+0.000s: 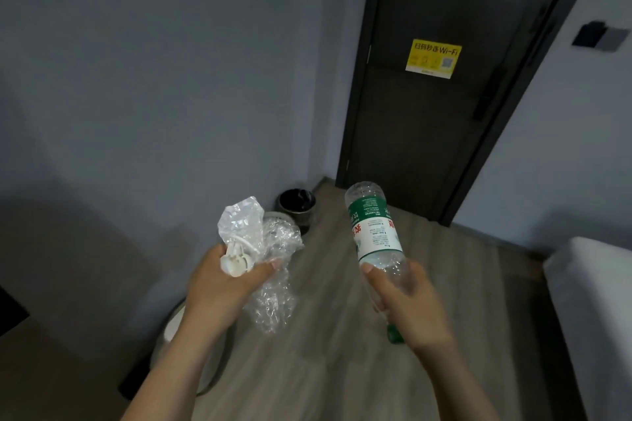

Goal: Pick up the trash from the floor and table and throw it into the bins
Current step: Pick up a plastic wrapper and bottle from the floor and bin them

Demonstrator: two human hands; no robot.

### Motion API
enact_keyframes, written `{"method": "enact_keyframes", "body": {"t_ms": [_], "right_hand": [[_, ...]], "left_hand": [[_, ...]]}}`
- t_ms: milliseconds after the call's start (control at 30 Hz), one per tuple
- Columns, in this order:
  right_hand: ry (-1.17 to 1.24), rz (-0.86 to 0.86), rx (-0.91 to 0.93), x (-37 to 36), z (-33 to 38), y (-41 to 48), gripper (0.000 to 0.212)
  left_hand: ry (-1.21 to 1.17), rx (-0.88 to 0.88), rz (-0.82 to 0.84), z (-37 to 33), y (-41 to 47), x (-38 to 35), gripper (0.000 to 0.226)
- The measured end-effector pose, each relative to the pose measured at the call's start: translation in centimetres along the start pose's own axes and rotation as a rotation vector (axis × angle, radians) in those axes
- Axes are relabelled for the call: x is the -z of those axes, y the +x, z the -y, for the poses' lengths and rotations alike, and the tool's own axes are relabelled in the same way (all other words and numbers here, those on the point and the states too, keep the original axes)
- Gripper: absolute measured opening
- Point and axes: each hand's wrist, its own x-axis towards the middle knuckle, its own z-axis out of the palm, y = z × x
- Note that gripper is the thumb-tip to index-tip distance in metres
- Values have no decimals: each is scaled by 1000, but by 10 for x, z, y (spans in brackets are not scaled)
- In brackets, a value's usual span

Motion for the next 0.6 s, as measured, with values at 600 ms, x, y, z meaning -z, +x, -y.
{"method": "enact_keyframes", "body": {"t_ms": [600], "right_hand": [[-69,133,-5,-13,20,339,36]], "left_hand": [[195,106,-119,-19,293,-128,48]]}}
